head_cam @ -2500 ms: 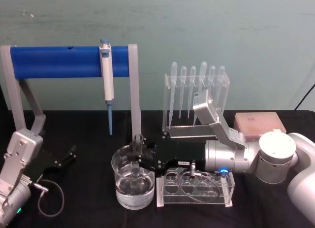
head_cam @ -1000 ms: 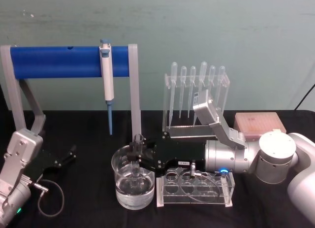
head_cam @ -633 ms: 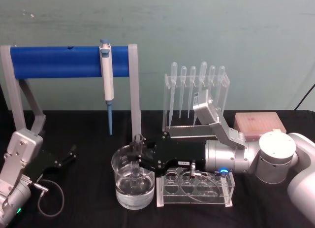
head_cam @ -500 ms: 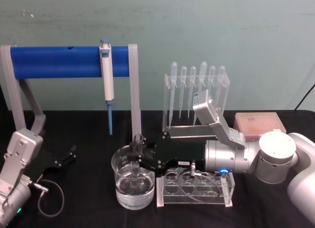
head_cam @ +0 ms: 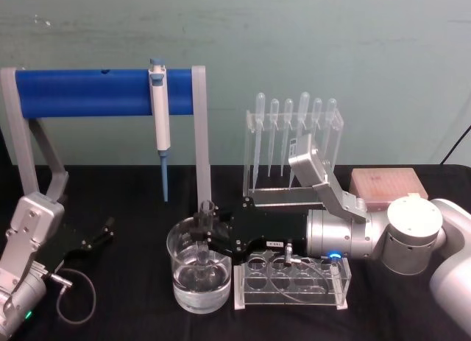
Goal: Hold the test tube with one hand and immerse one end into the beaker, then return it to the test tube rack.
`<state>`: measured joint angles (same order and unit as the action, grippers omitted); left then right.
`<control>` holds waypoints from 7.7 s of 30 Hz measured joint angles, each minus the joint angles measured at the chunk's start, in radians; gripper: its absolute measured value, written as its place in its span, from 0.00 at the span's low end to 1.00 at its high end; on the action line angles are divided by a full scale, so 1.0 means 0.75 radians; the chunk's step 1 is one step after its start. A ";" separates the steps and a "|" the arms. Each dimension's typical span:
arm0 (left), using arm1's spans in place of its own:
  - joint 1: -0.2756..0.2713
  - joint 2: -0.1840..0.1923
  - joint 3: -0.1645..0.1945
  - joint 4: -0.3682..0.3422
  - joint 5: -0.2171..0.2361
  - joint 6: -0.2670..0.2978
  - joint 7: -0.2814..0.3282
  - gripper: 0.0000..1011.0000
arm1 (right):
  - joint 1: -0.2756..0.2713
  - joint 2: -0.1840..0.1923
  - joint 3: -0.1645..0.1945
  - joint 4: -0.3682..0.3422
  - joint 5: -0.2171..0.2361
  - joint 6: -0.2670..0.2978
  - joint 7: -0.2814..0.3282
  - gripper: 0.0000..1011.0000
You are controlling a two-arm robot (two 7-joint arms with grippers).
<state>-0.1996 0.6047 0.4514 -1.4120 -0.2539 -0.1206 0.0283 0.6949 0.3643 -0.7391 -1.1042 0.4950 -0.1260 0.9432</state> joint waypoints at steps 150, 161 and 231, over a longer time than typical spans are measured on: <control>0.000 0.000 0.000 0.000 0.000 0.000 0.000 0.99 | 0.000 0.000 0.000 0.000 0.000 0.000 0.000 0.22; 0.000 0.000 0.000 0.000 0.000 0.000 0.000 0.99 | 0.000 0.000 0.000 0.000 0.000 0.000 0.000 0.22; 0.000 0.000 0.000 0.000 0.000 0.000 0.000 0.99 | -0.277 0.576 0.224 -0.818 0.207 0.194 -0.199 0.22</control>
<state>-0.1996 0.6047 0.4514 -1.4120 -0.2539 -0.1205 0.0283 0.4871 0.7963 -0.5713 -1.7179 0.6504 0.0195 0.7941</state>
